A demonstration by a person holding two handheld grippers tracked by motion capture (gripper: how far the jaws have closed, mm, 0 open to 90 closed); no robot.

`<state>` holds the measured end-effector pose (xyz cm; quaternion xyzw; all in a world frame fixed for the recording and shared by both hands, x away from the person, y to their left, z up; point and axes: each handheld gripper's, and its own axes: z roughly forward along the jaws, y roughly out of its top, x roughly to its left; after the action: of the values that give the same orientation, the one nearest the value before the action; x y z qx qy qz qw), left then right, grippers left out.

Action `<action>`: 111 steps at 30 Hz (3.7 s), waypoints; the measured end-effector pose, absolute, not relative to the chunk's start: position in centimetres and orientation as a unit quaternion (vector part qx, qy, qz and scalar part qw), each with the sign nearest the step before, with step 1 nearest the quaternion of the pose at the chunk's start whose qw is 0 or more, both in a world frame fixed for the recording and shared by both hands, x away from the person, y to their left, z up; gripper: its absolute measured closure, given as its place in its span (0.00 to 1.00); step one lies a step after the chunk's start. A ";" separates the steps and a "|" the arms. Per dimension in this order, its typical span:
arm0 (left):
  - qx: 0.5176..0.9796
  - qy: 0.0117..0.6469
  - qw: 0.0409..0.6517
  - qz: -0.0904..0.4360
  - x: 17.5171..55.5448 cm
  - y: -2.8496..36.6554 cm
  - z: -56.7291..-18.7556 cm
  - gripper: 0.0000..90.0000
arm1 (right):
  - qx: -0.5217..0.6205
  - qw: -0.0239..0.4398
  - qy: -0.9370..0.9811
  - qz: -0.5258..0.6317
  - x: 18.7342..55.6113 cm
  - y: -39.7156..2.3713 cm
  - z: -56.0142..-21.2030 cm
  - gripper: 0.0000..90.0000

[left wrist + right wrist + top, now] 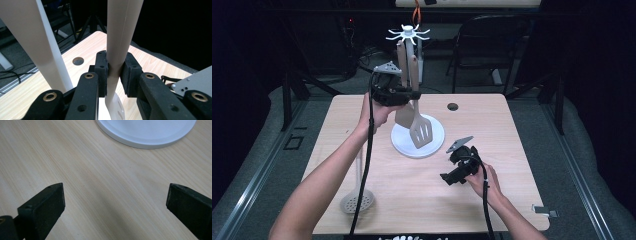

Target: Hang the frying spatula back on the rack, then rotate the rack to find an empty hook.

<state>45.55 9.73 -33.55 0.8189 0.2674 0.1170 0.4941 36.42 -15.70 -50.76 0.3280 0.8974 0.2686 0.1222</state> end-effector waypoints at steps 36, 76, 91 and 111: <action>0.814 0.283 0.491 0.124 48.1 9.3 -31.7 0.85 | 0.326 0.113 0.902 0.259 36.5 -15.5 -51.0 0.02; 0.789 0.318 0.510 0.131 46.7 10.3 -32.3 0.65 | 0.325 0.106 0.903 0.260 36.3 -15.2 -51.1 0.03; 0.801 0.294 0.503 0.137 44.1 12.3 -32.6 0.75 | 0.320 0.104 0.907 0.254 36.4 -15.1 -51.3 0.03; 0.733 0.326 0.557 0.217 45.0 16.2 -27.5 1.00 | 0.315 0.105 0.909 0.250 36.6 -15.0 -51.3 0.03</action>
<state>45.01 16.24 -27.53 0.7327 0.3260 0.2170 0.5567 36.55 -15.03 -51.27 0.3153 0.9094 0.2497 0.1055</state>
